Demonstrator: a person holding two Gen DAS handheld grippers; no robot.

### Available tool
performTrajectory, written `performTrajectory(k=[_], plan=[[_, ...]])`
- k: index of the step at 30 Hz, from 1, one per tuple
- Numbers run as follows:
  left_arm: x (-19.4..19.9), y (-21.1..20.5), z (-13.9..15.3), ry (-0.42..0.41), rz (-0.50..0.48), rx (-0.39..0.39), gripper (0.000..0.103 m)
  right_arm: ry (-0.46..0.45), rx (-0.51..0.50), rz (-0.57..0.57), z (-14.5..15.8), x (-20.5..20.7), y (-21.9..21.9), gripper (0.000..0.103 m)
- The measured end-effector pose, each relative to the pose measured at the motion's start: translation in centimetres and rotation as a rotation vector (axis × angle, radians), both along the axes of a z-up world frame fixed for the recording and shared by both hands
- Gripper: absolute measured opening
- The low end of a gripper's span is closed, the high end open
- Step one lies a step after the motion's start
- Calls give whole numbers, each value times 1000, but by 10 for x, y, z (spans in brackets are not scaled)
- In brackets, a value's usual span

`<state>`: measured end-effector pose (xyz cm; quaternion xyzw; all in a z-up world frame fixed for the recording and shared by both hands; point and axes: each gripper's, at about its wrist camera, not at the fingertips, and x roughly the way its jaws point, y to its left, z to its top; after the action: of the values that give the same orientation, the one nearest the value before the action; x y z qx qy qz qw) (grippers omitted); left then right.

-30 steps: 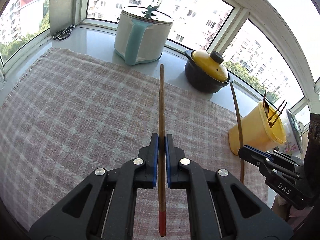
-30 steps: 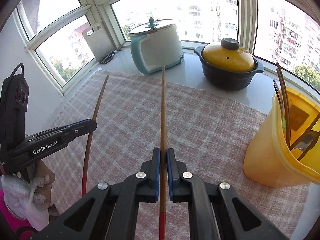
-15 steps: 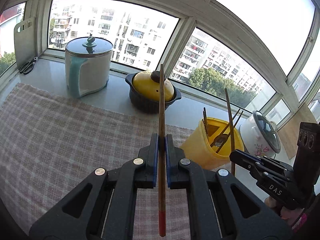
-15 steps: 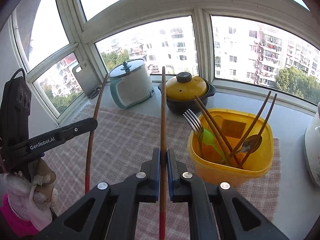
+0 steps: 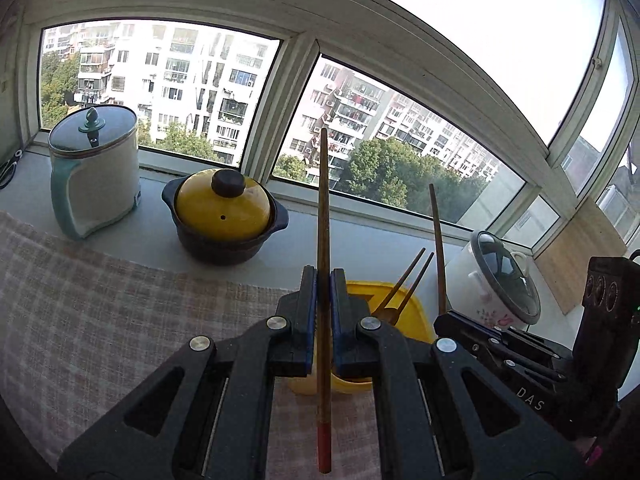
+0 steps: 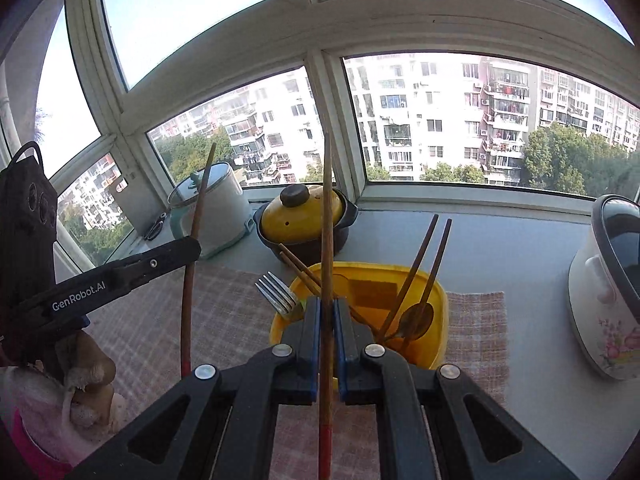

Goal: Organize utensils
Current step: 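Carry both chopsticks upright toward the yellow bin with both tools, then lower the chopsticks into the bin and open both tools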

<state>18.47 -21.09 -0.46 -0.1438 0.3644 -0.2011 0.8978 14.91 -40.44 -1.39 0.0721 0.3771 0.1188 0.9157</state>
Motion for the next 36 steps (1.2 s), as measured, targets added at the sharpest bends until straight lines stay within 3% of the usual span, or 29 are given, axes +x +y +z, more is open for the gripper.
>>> performTrajectory(k=[16,36], plan=[[50,-54,-6,-31,13,41,4,-37,-8,-31,-6,47,-17,4],[55,-65,-22,-45,-17,68,4,-16,-13,-59,-33,75,-24,4]])
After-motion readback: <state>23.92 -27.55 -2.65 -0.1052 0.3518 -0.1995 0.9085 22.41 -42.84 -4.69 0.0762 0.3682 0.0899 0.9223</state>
